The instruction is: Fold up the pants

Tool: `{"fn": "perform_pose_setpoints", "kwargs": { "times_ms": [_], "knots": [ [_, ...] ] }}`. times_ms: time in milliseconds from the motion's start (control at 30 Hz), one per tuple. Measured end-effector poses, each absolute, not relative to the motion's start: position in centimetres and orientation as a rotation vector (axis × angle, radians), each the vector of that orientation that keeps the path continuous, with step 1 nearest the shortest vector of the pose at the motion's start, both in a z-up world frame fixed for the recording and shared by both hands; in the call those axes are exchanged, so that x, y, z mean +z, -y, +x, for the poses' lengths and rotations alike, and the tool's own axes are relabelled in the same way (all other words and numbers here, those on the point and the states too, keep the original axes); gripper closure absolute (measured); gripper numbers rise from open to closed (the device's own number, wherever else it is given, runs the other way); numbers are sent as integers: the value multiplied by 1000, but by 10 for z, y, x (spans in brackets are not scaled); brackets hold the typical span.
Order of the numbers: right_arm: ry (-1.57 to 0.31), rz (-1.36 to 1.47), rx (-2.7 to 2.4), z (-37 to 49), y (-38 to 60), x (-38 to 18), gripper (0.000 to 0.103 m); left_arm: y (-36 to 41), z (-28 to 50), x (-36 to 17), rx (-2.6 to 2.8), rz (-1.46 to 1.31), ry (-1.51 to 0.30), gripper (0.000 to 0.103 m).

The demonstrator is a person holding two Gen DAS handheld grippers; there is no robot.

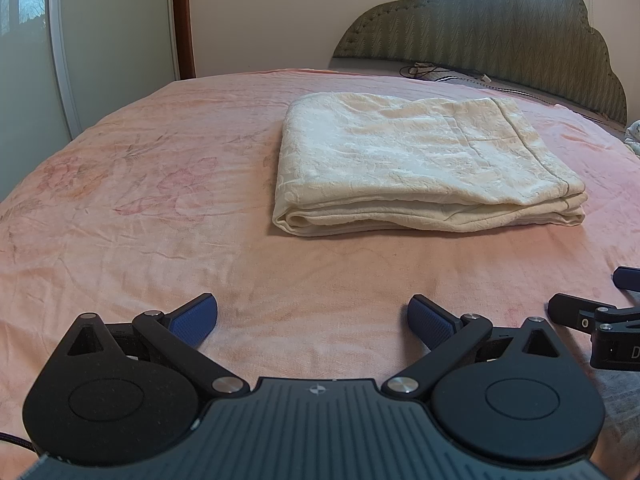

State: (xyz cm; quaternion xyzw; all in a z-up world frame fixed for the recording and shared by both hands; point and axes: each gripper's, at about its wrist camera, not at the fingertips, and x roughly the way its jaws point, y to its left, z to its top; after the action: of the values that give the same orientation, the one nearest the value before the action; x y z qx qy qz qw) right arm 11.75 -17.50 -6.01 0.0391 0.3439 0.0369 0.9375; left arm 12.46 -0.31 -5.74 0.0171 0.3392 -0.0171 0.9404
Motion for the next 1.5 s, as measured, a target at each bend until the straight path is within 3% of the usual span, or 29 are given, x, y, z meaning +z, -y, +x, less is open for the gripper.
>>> {"fn": "perform_pose_setpoints", "kwargs": {
  "times_ms": [1500],
  "knots": [
    [-704, 85, 37, 118, 175, -59, 0, 2, 126, -58, -29, 32, -694, 0]
  ]
}}
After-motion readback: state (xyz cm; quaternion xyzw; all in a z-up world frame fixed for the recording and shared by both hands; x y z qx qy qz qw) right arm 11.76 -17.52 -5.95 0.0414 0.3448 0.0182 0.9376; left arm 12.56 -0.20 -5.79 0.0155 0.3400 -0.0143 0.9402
